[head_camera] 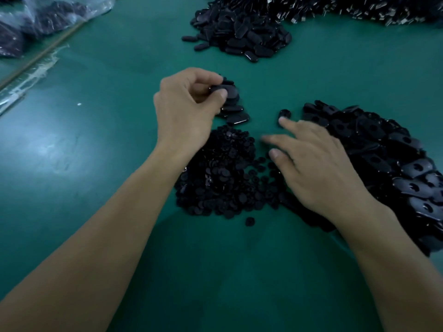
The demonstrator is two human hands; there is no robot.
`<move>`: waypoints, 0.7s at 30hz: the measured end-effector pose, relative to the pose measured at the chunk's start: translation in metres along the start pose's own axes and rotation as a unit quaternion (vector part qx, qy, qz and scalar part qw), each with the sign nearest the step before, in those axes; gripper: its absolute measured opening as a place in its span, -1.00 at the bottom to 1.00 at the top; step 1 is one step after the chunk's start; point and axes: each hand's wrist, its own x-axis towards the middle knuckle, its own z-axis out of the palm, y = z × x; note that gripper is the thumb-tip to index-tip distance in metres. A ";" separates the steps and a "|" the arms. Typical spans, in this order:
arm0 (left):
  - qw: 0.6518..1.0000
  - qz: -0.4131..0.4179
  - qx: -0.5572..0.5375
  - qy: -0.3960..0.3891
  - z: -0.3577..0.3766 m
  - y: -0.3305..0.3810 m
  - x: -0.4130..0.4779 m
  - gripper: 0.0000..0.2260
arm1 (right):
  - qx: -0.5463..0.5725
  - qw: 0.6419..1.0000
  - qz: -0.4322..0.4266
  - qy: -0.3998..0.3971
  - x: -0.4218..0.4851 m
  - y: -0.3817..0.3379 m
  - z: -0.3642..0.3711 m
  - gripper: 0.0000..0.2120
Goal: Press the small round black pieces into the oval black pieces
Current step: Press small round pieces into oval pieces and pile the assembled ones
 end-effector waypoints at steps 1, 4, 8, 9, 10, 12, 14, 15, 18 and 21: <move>1.000 -0.004 0.013 0.006 0.000 -0.002 0.004 -0.84 | 0.002 1.000 0.003 -0.014 0.000 0.000 0.000 -0.60; 0.998 -0.025 0.052 0.013 0.002 -0.012 0.015 -0.82 | 0.025 1.000 0.011 0.000 0.000 -0.002 -0.001 -0.64; 0.995 -0.041 0.095 0.009 0.005 -0.025 0.028 -0.85 | 0.043 0.999 0.027 0.019 -0.001 -0.007 -0.003 -0.64; 0.993 -0.039 0.108 0.010 0.005 -0.027 0.030 -0.85 | 0.034 0.998 0.037 0.029 -0.001 -0.008 -0.004 -0.62; 0.992 -0.037 0.121 0.010 0.005 -0.029 0.033 -0.85 | 0.020 0.997 0.052 0.044 -0.001 -0.008 -0.005 -0.60; 0.989 -0.035 0.144 0.009 0.004 -0.031 0.038 -0.86 | -0.010 0.992 0.097 0.077 -0.003 -0.007 -0.009 -0.61; 0.987 -0.038 0.158 0.003 0.004 -0.033 0.039 -0.88 | -0.031 0.985 0.148 0.079 -0.006 -0.001 -0.011 -0.61; 0.985 -0.041 0.168 0.000 0.004 -0.034 0.039 -0.90 | -0.039 0.982 0.170 0.069 -0.007 0.002 -0.012 -0.60; 0.977 -0.048 0.206 -0.003 0.005 -0.035 0.036 -0.89 | -0.044 0.978 0.199 0.047 -0.008 0.007 -0.011 -0.58; 0.975 -0.035 0.218 -0.016 0.006 -0.032 0.033 -0.89 | -0.035 0.978 0.192 0.072 -0.006 0.009 -0.012 -0.60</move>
